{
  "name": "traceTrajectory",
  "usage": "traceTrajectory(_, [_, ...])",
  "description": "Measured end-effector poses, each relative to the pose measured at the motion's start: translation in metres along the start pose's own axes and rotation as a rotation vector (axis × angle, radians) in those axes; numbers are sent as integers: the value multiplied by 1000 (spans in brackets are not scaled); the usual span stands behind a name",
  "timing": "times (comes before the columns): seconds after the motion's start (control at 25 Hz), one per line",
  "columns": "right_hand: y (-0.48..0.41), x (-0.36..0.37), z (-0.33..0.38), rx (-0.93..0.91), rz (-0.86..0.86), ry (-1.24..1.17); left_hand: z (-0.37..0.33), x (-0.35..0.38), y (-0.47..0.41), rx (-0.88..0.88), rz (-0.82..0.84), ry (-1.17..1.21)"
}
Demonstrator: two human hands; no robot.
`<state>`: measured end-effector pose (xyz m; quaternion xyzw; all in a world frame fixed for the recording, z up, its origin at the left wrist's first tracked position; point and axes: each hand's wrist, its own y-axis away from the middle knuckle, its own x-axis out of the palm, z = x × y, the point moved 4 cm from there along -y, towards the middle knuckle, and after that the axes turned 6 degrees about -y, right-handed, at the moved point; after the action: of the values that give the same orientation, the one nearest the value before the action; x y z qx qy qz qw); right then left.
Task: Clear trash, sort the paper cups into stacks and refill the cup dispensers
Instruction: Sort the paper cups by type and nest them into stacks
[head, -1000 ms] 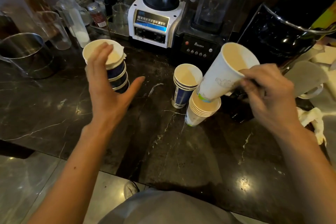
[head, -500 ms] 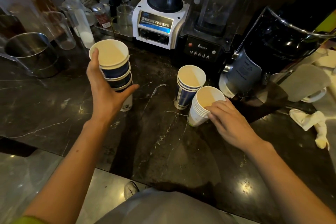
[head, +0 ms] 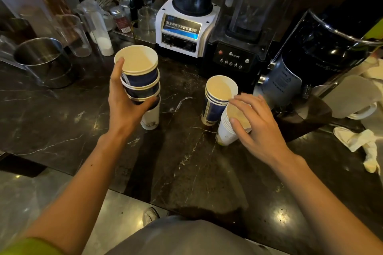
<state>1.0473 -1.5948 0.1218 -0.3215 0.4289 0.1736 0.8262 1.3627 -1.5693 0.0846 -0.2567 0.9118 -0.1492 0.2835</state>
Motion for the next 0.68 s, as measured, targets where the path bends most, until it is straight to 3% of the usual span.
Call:
traceTrajectory(0.16, [-44,-9,43,-129,-65,-142,-28,26,17,68,153,80])
traceTrajectory(0.32, [-69,6,58,-250,39,-117,-36,44,39,95,247,125])
traceTrajectory(0.44, [-74,26,55,-267,138,-119,-33,46,47,82,266,138])
traceTrajectory(0.68, [-73,37,59,-230,180,-241,-39,50,46,-56,246,273])
